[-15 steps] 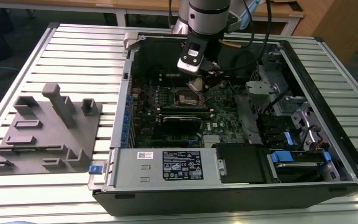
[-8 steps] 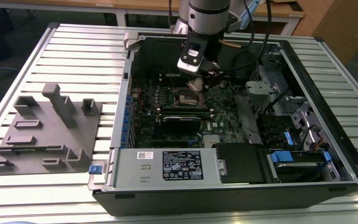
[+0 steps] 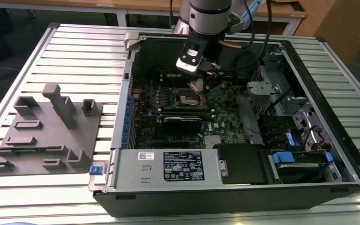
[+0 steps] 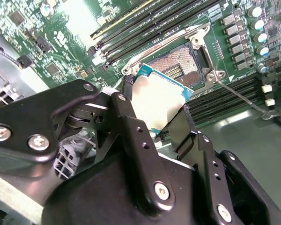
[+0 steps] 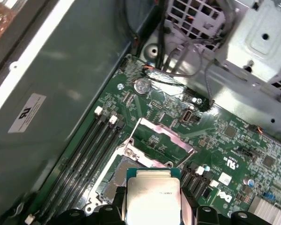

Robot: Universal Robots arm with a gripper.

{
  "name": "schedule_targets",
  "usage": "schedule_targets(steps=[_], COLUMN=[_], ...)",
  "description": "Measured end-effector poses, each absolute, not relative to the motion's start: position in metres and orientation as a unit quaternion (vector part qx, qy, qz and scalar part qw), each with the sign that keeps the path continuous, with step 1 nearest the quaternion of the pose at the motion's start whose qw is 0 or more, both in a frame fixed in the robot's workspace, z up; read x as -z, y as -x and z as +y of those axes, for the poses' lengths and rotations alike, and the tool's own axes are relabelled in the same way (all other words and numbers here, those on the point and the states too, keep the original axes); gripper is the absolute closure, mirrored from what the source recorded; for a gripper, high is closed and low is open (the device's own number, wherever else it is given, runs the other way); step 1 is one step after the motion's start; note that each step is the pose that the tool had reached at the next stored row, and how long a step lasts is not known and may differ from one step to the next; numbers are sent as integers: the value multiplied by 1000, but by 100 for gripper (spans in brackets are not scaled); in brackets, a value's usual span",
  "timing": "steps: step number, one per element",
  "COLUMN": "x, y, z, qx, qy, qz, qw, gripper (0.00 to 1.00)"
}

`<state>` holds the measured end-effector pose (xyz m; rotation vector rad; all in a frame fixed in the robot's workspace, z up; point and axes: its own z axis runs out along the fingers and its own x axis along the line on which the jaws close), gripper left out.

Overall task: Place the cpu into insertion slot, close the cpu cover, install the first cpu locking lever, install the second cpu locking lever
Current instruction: 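Place the cpu into insertion slot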

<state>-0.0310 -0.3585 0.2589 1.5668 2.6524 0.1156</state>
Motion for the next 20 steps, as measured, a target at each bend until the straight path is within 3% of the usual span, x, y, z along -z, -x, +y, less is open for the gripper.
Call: schedule_targets(steps=[20], x=[-259], y=[31], z=[-359], qx=[-37], qy=[-529], qz=[847], qw=[30], gripper=[46])
